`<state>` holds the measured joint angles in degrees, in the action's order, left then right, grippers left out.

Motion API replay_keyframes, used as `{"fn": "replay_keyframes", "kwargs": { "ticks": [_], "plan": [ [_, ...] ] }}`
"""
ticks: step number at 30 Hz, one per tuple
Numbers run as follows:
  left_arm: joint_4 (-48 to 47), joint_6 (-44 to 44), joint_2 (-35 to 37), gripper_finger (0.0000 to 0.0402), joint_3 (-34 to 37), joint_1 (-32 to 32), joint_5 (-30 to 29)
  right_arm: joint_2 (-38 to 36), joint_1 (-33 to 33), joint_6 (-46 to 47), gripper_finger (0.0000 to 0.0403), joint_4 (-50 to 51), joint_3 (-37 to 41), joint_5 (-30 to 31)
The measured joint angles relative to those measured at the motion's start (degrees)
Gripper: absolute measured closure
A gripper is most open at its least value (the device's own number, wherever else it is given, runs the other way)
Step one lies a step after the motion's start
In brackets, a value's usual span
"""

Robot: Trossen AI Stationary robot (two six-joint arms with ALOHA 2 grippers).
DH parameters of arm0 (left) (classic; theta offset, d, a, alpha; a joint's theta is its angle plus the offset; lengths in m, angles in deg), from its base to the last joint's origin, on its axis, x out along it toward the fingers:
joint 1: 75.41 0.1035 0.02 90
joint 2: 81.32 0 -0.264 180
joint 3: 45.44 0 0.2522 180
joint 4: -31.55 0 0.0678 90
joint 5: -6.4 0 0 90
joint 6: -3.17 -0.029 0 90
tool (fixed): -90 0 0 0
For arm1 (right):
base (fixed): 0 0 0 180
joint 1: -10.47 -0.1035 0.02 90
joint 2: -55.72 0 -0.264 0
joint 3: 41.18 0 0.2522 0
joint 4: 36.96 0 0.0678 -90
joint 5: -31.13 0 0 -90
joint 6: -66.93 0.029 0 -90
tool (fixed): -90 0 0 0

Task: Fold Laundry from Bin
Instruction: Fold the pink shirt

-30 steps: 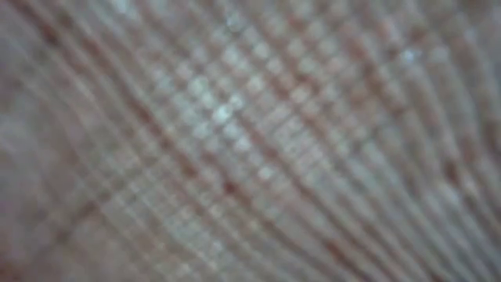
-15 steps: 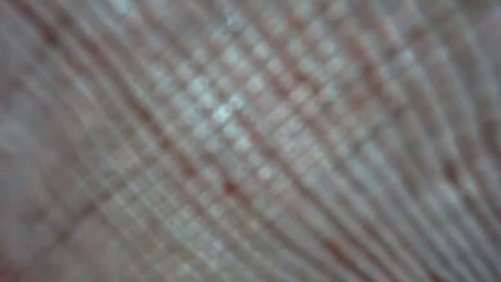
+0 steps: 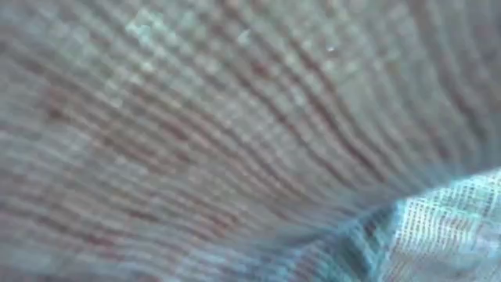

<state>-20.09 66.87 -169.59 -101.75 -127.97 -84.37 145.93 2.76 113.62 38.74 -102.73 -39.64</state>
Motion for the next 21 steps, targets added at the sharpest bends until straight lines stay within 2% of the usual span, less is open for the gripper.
{"fn": "replay_keyframes", "kwargs": {
  "ticks": [2, 4, 7, 9, 11, 15, 21],
  "plan": [
    [-2.10, 0.04, 0.02, 0.0398, 0.10, -0.11, 1.84, 0.00, 1.16, -0.01, 0.0367, 0.87, 0.00, 2.07],
    [-5.31, 0.90, 0.14, 0.0400, 0.10, -0.36, 4.18, 0.00, 2.37, -1.63, 0.0373, 0.94, -0.02, 1.58],
    [-9.59, 2.01, 1.00, 0.0401, 0.30, -0.89, 6.09, 0.04, 3.04, -3.90, 0.0377, 1.48, -1.21, -3.86],
    [-10.38, 2.08, 2.24, 0.0401, 0.37, -1.24, 5.63, 0.04, 2.52, -4.15, 0.0376, 2.69, -2.83, -8.29],
    [-11.77, 1.87, 3.98, 0.0401, 0.76, -1.33, 3.82, 0.04, 1.30, -4.13, 0.0370, 4.45, -4.39, -10.04],
    [-11.72, 1.35, 8.47, 0.0401, 0.63, -1.33, -0.79, 0.02, -0.35, -3.53, 0.0362, 4.99, -5.42, -3.90],
    [-11.66, 1.52, 13.87, 0.0401, 0.56, -1.29, -4.29, 0.02, 4.47, -1.17, 0.0372, 3.96, -5.19, 4.30]
  ]
}}
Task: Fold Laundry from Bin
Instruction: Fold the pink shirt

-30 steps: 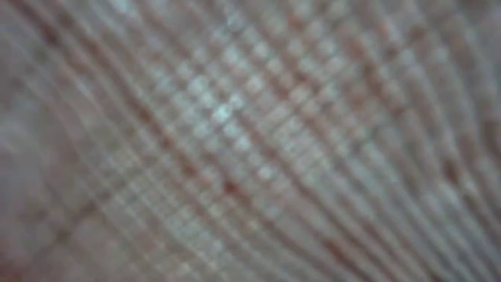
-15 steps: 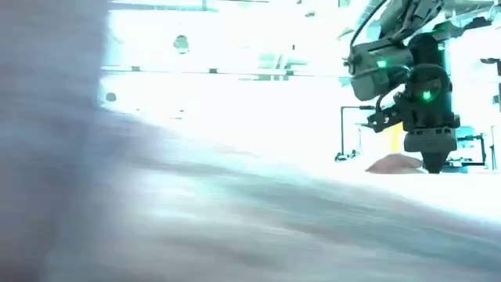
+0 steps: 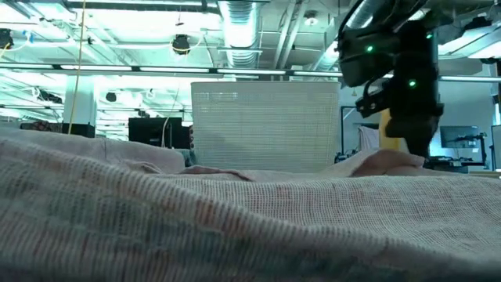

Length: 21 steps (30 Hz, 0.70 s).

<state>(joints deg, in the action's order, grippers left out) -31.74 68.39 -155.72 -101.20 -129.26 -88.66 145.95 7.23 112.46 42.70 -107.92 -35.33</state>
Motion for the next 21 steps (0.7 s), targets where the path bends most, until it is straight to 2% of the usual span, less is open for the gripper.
{"fn": "replay_keyframes", "kwargs": {
  "ticks": [5, 10, 15, 19, 21],
  "plan": [
    [-0.11, 2.48, 1.81, 0.0401, -0.10, -0.86, -0.31, 0.00, 5.02, -3.77, 0.0382, -10.27, 4.57, -1.17],
    [-0.09, 3.02, 2.02, 0.0401, -0.13, -1.73, -2.39, 0.00, 9.94, -1.89, 0.0381, -12.54, 9.81, -0.75],
    [-0.02, 2.24, 2.02, 0.0401, -0.17, -1.70, -4.09, 0.02, 12.89, 1.10, 0.0381, -11.03, 11.82, 4.26],
    [0.22, 1.45, 2.04, 0.0401, -0.20, -1.70, -5.70, 0.02, 11.89, 2.46, 0.0379, -3.51, 7.21, 8.41],
    [0.84, 1.30, 2.04, 0.0401, -0.20, -1.70, -6.61, 0.02, 11.03, 2.43, 0.0379, 1.08, 3.76, 8.41]
  ]
}}
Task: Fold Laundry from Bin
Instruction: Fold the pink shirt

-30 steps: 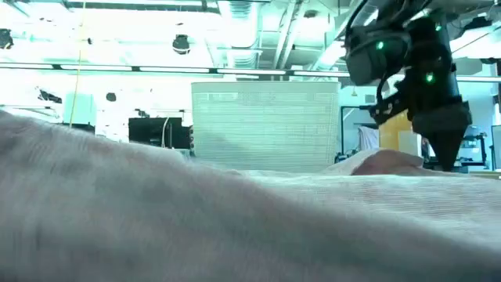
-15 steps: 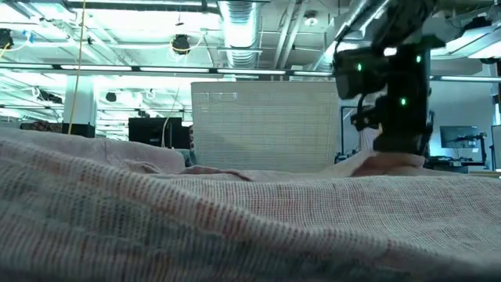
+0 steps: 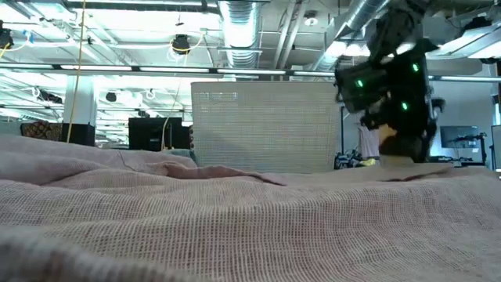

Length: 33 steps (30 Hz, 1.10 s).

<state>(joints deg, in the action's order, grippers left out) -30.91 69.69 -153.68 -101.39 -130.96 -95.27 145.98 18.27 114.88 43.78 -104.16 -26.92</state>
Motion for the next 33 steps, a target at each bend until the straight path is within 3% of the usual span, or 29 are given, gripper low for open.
{"fn": "replay_keyframes", "kwargs": {
  "ticks": [6, 11, 14, 17, 20, 23, 26, 28, 33],
  "plan": [
    [10.53, -3.45, 0.00, 0.0401, 0.00, -0.38, -0.99, -0.02, -7.97, -1.26, 0.0373, 10.63, -10.94, -8.71],
    [26.53, -8.73, 0.01, 0.0401, -0.03, -1.97, -1.63, -0.02, -21.38, 1.23, 0.0368, 14.10, -19.28, -14.68],
    [31.25, -11.53, 0.02, 0.0401, -0.99, -3.07, -4.53, -0.04, -30.28, 3.01, 0.0368, 14.11, -23.27, -16.87],
    [30.64, -14.79, 0.02, 0.0401, -3.28, -4.15, -8.65, -0.07, -39.32, 4.23, 0.0367, 12.96, -25.27, -19.28],
    [20.30, -14.10, 0.04, 0.0401, -6.24, -4.48, -11.73, -0.04, -46.87, 10.79, 0.0366, 12.94, -25.44, -19.89],
    [9.22, -7.59, 0.04, 0.0401, -7.28, -4.00, -10.32, -0.05, -52.59, 17.52, 0.0360, 11.39, -25.41, -20.81],
    [5.04, -5.37, 0.04, 0.0392, -7.30, -3.66, -5.24, -0.04, -57.83, 21.59, 0.0345, 6.26, -25.41, -21.44],
    [5.62, -5.31, 0.04, 0.0376, -7.30, -3.69, -2.36, -0.02, -61.37, 22.41, 0.0330, 2.42, -25.41, -21.45],
    [16.21, -9.39, 0.04, 0.0314, -7.32, -3.65, -2.07, 1.55, -67.64, 21.01, 0.0286, -2.36, -25.14, -20.65]
  ]
}}
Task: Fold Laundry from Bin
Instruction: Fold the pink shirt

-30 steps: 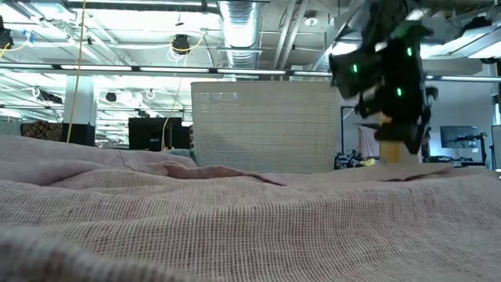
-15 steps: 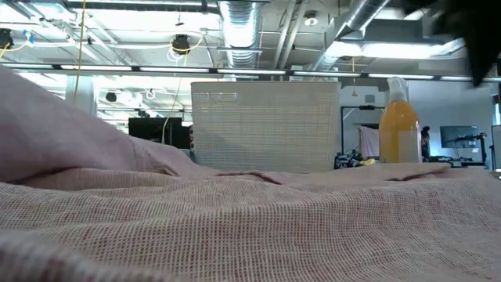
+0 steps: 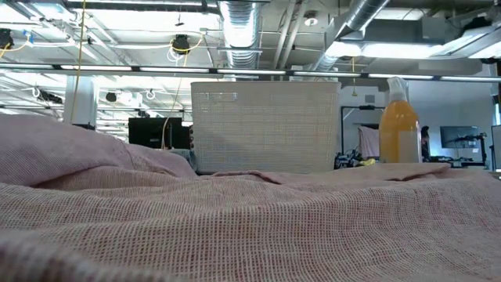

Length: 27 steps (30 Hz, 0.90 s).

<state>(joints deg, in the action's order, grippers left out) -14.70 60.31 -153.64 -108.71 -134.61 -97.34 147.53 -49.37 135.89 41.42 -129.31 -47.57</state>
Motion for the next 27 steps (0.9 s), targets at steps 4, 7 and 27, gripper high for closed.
{"fn": "replay_keyframes", "kwargs": {
  "ticks": [4, 7, 27],
  "plan": [
    [7.55, -2.50, 0.00, 0.0258, -0.02, -0.04, -0.05, 3.46, -1.91, -0.25, 0.0251, -0.26, 0.02, 0.49],
    [16.08, -4.63, -1.73, 0.0228, -0.07, -0.60, -0.63, 6.73, -2.49, -1.46, 0.0233, -1.82, 0.02, 0.23],
    [20.53, -16.79, -26.09, 0.0228, -15.12, -1.53, 7.17, 14.78, -0.71, -7.95, 0.0227, 2.45, 4.29, -8.18]
  ]
}}
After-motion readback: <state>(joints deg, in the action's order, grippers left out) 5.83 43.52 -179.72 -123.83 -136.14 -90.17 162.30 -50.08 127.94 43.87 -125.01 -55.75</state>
